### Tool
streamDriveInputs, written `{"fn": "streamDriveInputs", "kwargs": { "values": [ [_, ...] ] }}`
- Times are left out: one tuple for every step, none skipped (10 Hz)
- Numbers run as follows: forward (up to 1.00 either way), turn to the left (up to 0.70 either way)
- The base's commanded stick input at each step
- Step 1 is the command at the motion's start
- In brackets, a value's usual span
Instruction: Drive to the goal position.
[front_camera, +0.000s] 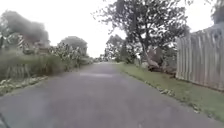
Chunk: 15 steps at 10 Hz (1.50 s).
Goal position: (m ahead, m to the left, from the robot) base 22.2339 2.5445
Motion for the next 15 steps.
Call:
{"fn": "streamDriveInputs", "kwargs": {
  "values": [
    [1.00, 0.00],
    [1.00, 0.00],
    [1.00, 0.00],
    [1.00, 0.00],
    [1.00, 0.00],
    [1.00, 0.00],
    [1.00, 0.00],
    [1.00, 0.00],
    [1.00, 0.00],
    [1.00, 0.00],
    [1.00, 0.00],
    [1.00, 0.00],
    [1.00, 0.00],
    [1.00, 0.00],
    [1.00, 0.00]
  ]
}}
